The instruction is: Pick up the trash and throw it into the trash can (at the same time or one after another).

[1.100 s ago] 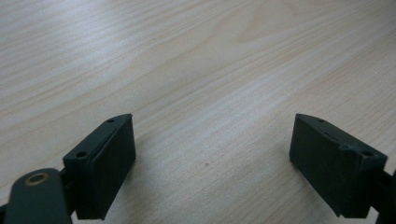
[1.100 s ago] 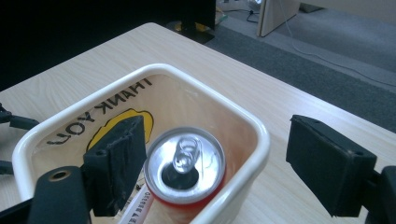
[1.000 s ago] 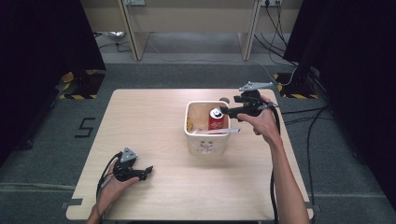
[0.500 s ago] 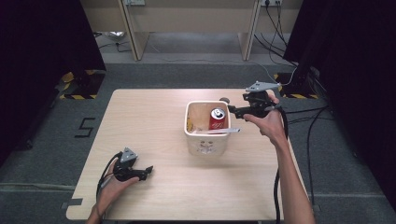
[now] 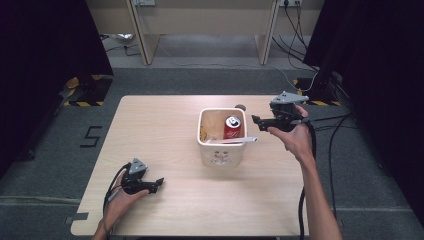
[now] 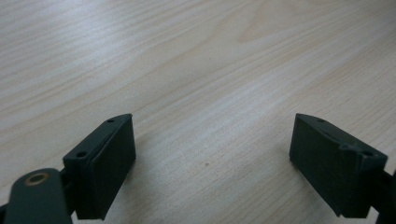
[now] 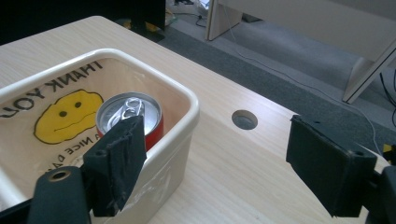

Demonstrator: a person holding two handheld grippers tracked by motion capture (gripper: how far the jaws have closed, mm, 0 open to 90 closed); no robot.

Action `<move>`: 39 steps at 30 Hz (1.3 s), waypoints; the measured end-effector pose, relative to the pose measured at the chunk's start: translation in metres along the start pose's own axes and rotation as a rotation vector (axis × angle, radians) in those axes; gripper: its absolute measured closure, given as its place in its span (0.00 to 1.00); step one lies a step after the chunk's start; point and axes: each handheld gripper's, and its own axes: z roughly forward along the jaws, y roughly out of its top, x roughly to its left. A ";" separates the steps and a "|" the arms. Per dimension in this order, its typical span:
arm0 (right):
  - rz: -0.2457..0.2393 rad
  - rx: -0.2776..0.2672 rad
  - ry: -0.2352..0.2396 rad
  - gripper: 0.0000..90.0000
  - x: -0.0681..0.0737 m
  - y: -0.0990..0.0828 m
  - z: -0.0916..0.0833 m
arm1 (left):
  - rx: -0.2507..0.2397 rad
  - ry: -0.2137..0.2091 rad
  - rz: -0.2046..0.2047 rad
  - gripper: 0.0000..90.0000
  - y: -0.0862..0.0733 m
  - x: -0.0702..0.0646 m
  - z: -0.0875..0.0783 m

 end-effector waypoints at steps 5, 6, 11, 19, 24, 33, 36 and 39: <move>-0.001 0.012 -0.024 0.22 0.001 -0.007 -0.007 | 0.000 0.000 0.000 0.15 0.000 0.000 0.000; 0.003 0.016 -0.026 0.22 0.001 -0.009 -0.008 | -0.001 0.000 0.000 0.15 0.000 0.000 0.000; 0.023 0.021 -0.030 0.22 -0.001 -0.018 -0.013 | -0.002 0.001 -0.001 0.15 0.000 0.000 0.000; 0.062 0.014 -0.055 0.22 -0.004 -0.033 -0.021 | -0.002 0.001 0.000 0.15 0.000 0.000 0.000; 0.080 -0.001 -0.069 0.22 -0.003 -0.043 -0.028 | -0.001 0.000 0.002 0.15 0.000 0.000 0.000; 0.078 -0.001 -0.075 0.22 0.004 -0.057 -0.033 | -0.001 0.000 0.002 0.15 0.000 0.000 0.000; 0.087 -0.002 -0.076 0.22 0.005 -0.062 -0.034 | 0.002 0.001 0.005 0.15 0.000 0.000 0.000; 0.083 0.005 -0.072 0.22 0.008 -0.065 -0.033 | -0.001 0.001 0.002 0.15 0.000 0.000 0.000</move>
